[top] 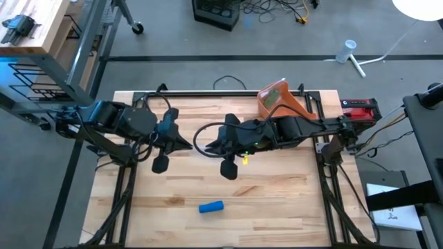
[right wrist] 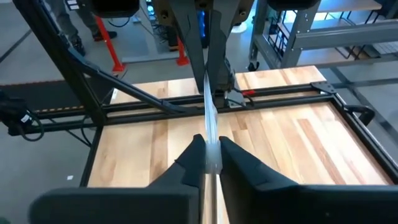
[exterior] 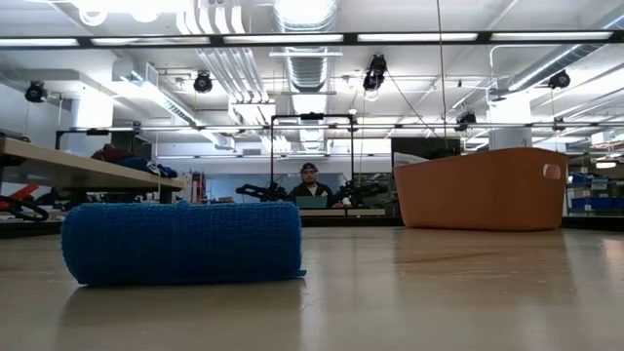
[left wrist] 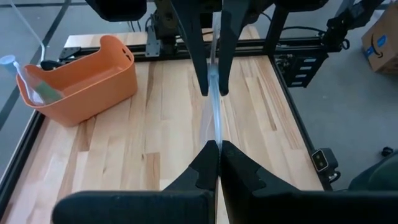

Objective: Roll bandage
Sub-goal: Open the transparent zip bag

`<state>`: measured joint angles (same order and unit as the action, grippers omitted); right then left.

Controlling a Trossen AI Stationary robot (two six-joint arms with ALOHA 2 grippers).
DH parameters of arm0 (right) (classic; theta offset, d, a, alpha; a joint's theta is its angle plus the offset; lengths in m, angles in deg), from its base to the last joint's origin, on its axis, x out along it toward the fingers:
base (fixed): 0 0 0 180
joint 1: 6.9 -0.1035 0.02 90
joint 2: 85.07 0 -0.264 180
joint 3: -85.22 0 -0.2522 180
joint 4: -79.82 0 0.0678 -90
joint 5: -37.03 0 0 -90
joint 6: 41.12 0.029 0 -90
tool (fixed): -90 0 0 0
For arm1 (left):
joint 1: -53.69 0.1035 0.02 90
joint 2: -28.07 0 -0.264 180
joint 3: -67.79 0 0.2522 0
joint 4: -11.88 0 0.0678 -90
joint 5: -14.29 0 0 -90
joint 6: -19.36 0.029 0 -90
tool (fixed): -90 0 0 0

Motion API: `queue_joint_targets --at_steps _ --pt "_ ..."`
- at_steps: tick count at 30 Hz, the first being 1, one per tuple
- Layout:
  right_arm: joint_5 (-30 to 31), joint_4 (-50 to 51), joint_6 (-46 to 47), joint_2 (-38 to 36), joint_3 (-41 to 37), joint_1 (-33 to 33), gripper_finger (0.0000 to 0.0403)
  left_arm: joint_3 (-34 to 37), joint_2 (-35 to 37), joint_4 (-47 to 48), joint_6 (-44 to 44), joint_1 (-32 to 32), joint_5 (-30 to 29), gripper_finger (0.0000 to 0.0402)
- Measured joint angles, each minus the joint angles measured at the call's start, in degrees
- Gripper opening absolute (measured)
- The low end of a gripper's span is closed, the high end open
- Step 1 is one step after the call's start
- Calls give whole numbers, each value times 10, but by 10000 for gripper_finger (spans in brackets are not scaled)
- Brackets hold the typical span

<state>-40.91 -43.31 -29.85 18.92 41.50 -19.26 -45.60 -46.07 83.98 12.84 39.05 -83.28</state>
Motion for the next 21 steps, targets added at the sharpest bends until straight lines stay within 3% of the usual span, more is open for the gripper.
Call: queue_joint_targets --at_steps 4,12,21 --pt "0 8 8 -3 0 0 11 0 3 8 0 0 0 0" --pt "-2 50 24 -25 0 -4 33 0 21 33 0 0 2 0" --pt "-2 111 45 -56 1 -11 15 0 34 47 0 0 1 0"
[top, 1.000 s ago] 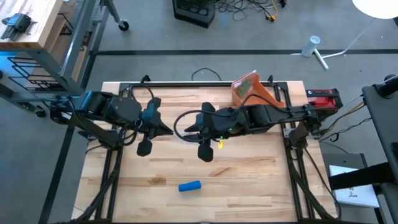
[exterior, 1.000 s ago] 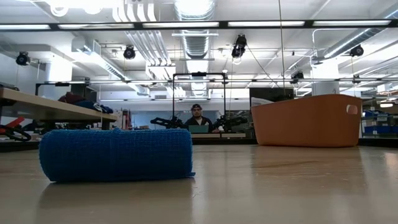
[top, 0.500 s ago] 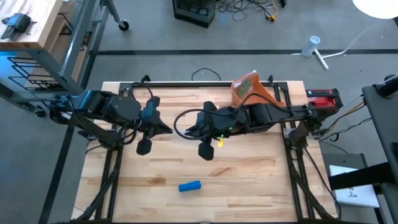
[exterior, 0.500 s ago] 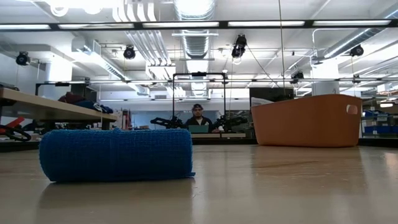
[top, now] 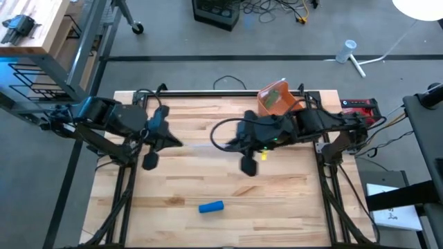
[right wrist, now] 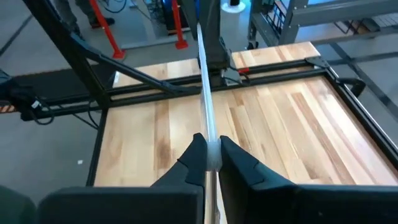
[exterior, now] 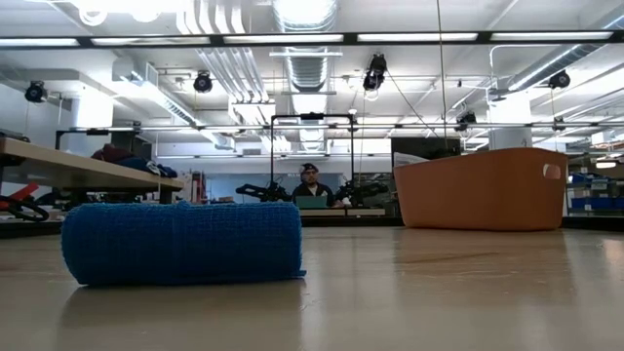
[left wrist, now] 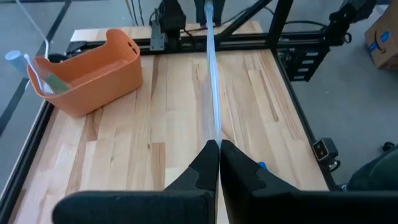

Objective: Roll bandage
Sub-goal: Open the transparent zip bag

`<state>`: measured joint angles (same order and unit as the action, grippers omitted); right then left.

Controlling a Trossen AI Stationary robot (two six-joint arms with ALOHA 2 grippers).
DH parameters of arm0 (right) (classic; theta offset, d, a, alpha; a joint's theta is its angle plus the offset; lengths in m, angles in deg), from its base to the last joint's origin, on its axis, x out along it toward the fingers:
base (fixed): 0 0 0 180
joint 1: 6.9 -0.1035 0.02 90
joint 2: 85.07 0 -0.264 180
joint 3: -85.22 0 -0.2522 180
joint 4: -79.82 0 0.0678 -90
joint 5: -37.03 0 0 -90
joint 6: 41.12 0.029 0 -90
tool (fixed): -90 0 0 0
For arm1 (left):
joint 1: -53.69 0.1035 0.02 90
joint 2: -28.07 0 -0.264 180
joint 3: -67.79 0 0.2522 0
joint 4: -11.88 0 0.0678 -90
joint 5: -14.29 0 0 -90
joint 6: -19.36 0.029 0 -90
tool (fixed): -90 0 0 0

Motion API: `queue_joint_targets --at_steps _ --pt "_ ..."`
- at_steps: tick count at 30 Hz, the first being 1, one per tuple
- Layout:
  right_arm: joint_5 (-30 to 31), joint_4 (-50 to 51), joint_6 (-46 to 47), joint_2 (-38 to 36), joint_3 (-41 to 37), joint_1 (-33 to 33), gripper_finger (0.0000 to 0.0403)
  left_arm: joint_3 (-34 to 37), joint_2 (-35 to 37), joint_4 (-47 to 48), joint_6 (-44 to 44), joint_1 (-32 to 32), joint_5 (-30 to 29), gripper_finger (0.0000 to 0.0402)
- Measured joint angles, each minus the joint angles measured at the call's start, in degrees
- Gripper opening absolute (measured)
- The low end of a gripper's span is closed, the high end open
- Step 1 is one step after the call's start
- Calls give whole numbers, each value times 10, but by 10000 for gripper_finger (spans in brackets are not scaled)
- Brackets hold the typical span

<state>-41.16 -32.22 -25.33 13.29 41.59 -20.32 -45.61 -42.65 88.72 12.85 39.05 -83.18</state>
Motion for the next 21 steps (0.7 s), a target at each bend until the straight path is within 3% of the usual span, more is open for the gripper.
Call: queue_joint_targets --at_steps 6,10,16,21 --pt "-3 69 15 -24 1 -6 32 -1 11 32 1 0 2 1" --pt "2 85 30 -26 0 -6 22 0 12 26 1 0 0 1" --pt "2 62 4 -24 0 -6 17 0 -1 -78 21 0 1 4" --pt "3 43 -17 -9 0 -6 24 0 -35 -153 71 0 1 31"
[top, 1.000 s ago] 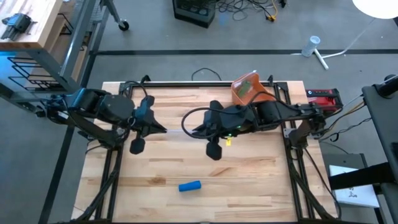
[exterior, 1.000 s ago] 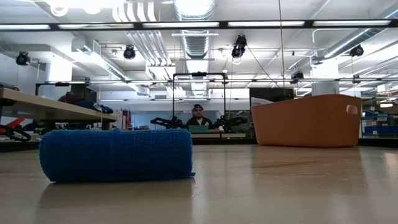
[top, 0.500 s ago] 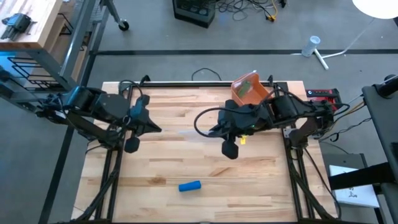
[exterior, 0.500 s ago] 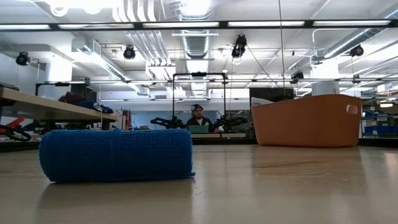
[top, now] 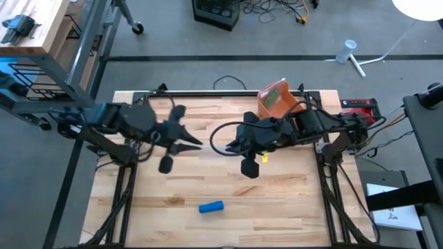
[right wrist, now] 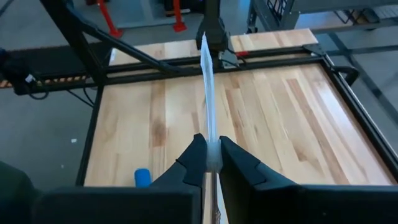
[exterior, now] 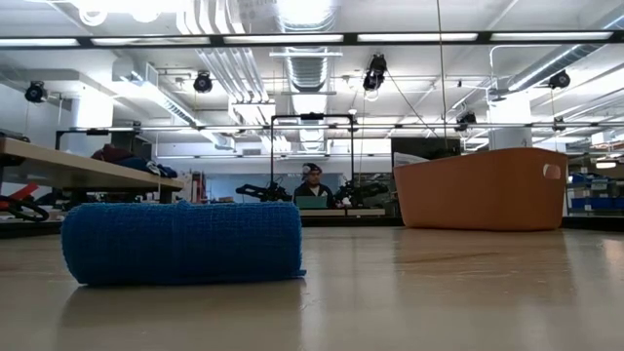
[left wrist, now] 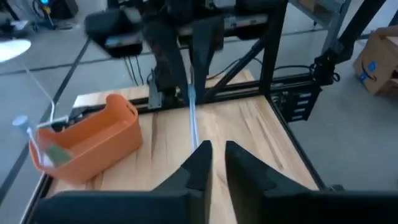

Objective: Roll bandage
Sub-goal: Open the transparent zip bag

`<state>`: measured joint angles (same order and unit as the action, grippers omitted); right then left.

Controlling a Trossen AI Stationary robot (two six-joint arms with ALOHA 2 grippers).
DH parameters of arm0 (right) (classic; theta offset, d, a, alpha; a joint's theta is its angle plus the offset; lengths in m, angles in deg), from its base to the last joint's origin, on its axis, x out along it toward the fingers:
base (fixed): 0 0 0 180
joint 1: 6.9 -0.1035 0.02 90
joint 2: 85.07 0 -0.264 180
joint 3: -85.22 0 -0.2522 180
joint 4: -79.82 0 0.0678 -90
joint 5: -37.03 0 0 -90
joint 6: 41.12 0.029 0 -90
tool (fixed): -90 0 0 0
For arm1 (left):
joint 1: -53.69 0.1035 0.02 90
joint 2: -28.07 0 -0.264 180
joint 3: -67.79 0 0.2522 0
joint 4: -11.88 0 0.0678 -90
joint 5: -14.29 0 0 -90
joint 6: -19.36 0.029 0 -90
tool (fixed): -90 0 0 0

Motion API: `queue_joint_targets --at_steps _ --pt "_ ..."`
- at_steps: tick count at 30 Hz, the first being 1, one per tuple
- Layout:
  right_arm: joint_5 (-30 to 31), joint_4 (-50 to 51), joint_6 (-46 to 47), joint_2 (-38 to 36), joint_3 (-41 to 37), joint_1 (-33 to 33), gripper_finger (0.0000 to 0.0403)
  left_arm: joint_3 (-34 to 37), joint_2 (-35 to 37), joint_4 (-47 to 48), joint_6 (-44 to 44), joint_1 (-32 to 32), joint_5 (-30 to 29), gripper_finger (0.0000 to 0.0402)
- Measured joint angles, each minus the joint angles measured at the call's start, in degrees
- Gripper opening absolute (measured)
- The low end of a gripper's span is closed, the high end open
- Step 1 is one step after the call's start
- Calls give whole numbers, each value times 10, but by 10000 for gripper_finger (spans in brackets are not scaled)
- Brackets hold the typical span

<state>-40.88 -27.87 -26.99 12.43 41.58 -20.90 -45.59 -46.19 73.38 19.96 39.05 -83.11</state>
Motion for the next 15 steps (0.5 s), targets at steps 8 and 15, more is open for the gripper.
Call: queue_joint_targets --at_steps 8,15 --pt "0 -11 18 9 -1 0 21 0 -63 -33 35 0 0 123" --pt "2 -39 19 9 0 -8 23 0 -94 -33 47 0 -44 173"
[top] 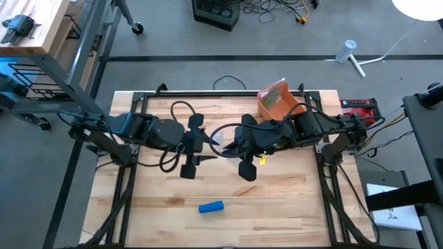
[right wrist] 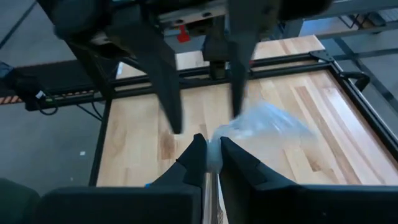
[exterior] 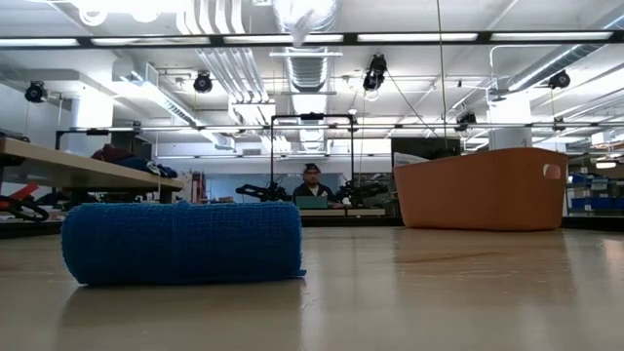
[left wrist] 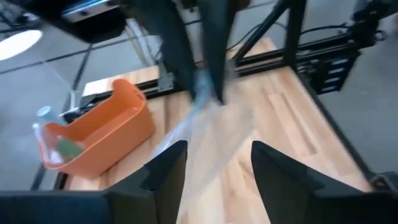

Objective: Roll bandage
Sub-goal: Open the transparent zip bag

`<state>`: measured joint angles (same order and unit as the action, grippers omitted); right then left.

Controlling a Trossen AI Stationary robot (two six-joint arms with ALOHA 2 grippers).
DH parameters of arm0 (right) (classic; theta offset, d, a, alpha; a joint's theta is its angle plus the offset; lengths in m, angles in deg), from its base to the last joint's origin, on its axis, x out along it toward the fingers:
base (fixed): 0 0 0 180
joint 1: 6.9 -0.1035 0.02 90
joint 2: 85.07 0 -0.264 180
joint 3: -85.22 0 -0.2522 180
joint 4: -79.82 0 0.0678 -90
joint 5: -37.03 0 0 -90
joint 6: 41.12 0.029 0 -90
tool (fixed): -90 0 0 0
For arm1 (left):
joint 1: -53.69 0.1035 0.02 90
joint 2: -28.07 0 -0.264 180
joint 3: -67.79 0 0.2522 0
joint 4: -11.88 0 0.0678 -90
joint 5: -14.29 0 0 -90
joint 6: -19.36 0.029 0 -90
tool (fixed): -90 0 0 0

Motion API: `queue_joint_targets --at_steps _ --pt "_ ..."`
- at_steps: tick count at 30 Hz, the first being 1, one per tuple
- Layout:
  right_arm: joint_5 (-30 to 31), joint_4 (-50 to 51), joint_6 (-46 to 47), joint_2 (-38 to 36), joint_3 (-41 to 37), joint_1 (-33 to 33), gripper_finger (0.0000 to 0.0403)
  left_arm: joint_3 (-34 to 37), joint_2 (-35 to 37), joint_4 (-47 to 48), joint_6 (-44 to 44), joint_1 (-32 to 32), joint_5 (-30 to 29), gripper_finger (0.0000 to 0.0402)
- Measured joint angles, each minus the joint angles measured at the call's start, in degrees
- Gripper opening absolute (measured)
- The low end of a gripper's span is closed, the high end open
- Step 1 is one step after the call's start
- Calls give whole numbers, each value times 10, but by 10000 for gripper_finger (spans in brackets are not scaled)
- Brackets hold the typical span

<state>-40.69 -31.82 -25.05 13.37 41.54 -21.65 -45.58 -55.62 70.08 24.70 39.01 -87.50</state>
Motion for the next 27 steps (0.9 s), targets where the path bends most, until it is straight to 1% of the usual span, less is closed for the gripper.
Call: queue_joint_targets --at_steps 2,5,11,15,20,27 --pt "-1 0 2 0 0 -4 21 0 -2 -1 0 0 -10 178" --pt "-2 0 12 0 0 -8 23 0 0 -3 -2 -1 -8 180" --pt "-2 8 24 0 0 -13 25 -9 32 -8 -2 -10 -7 168" --pt "-2 2 24 1 0 -13 21 -9 38 -9 2 -9 -7 165" --pt "-2 -2 25 13 0 -13 26 -8 27 -9 16 -10 23 179" --pt "-2 -14 32 24 0 -13 21 -7 6 -1 17 -8 23 200"
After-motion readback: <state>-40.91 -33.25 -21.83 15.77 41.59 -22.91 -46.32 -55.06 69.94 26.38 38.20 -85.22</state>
